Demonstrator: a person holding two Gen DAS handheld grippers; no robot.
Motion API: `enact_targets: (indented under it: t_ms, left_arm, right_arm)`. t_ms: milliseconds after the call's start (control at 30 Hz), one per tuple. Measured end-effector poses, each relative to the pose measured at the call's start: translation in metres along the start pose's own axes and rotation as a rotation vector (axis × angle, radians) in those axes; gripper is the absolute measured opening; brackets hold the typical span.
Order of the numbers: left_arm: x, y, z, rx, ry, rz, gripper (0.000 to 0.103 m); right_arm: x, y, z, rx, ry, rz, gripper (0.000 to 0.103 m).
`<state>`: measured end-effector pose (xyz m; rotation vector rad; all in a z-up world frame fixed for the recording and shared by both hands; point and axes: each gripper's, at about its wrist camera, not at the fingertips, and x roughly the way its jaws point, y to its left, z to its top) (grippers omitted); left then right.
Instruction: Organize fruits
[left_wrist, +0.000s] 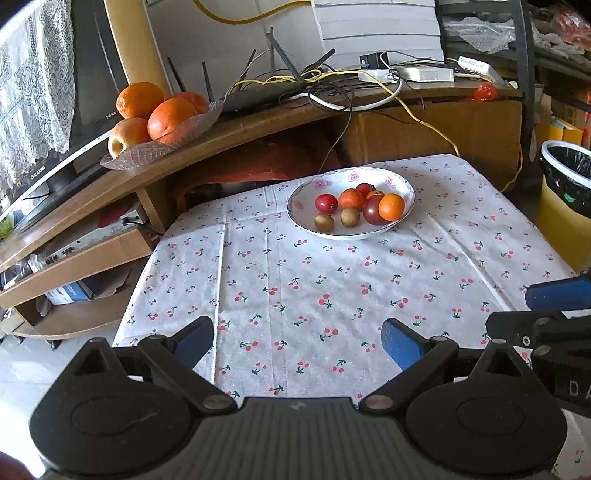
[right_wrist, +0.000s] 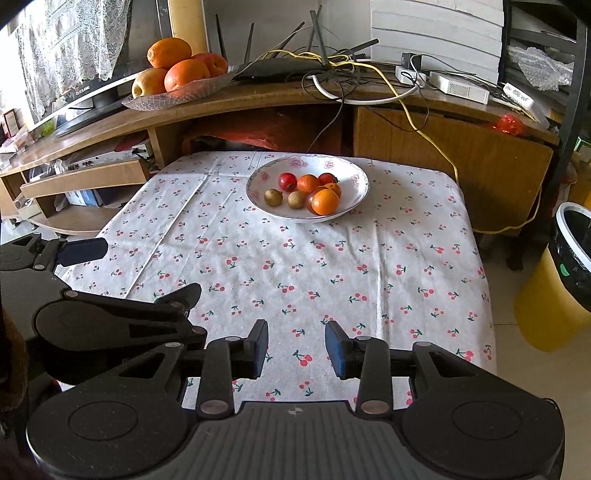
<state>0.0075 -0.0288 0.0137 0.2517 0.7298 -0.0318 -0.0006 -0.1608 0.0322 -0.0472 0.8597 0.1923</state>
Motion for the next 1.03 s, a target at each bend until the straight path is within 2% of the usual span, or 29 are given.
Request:
enact_targets:
  t_ms: [1033]
  left_arm:
    - [-0.0038, -0.0011, -0.0024, 0.013, -0.003, -0.003, 0.103]
  right_arm:
    - [0.0011, -0.0004, -0.0005, 0.006, -0.001, 0.0, 0.034]
